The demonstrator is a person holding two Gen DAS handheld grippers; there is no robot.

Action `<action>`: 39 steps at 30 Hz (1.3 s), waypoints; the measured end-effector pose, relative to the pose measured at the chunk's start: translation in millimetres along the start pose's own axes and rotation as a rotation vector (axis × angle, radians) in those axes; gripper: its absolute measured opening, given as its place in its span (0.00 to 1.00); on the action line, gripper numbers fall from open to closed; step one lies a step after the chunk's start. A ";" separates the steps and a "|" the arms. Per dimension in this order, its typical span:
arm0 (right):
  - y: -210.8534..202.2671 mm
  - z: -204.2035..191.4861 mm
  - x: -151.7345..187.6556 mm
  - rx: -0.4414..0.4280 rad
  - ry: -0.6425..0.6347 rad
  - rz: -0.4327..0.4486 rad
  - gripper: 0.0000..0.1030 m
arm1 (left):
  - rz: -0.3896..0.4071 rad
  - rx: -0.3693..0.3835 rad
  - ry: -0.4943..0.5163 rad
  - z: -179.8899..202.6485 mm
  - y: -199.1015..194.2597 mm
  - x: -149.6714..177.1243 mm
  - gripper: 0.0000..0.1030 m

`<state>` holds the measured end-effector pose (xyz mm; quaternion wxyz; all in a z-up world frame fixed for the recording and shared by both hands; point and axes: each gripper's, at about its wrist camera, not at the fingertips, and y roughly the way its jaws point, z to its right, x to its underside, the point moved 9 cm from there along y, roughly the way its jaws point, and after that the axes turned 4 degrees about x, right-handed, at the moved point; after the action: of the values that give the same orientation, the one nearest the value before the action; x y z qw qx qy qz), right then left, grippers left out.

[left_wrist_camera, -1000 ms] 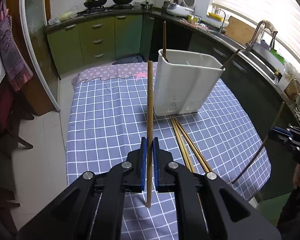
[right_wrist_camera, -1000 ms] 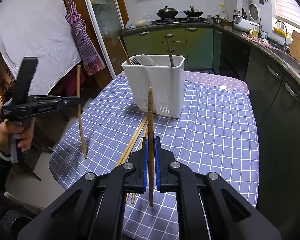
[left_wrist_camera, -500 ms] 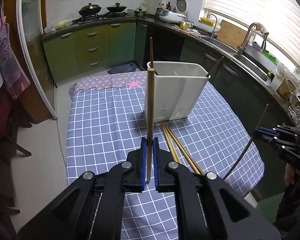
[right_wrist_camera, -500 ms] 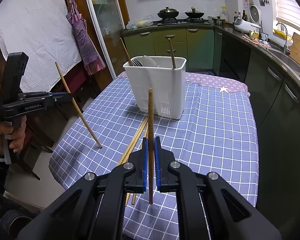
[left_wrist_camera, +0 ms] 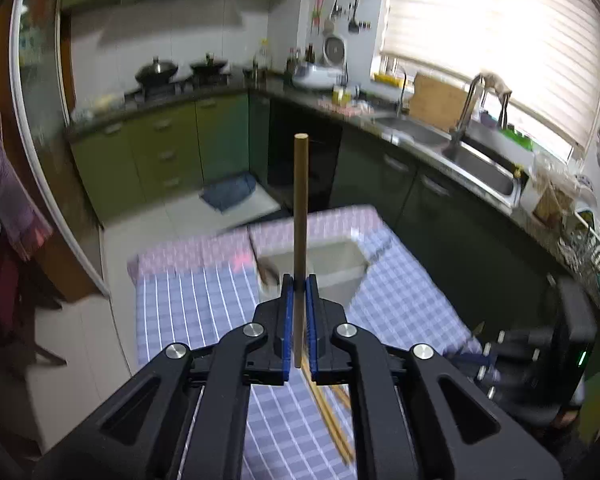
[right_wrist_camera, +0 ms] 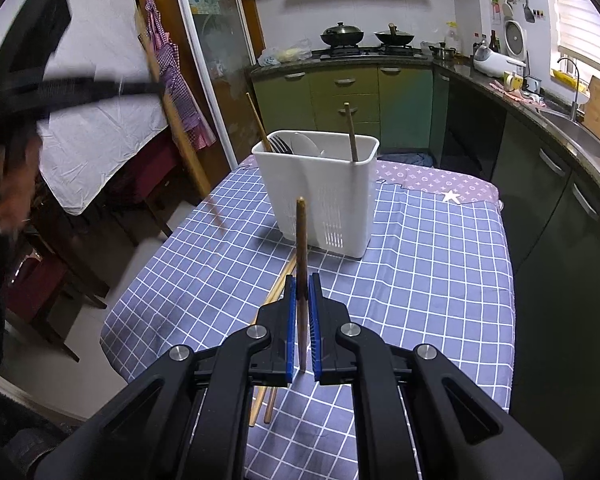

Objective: Organize utensils
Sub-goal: 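Open the left tool to drop its chopstick into the caddy while the right tool drops its own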

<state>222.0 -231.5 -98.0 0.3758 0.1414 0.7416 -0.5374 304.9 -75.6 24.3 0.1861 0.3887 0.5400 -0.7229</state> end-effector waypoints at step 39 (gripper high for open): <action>-57.8 -4.9 -238.3 0.086 0.010 0.321 0.07 | 0.038 -0.102 -0.021 -30.5 18.5 28.3 0.65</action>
<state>346.0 -202.8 111.6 0.4468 0.2767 0.6876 -0.5011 310.8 -49.6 -12.6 0.2251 0.3811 0.5669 -0.6948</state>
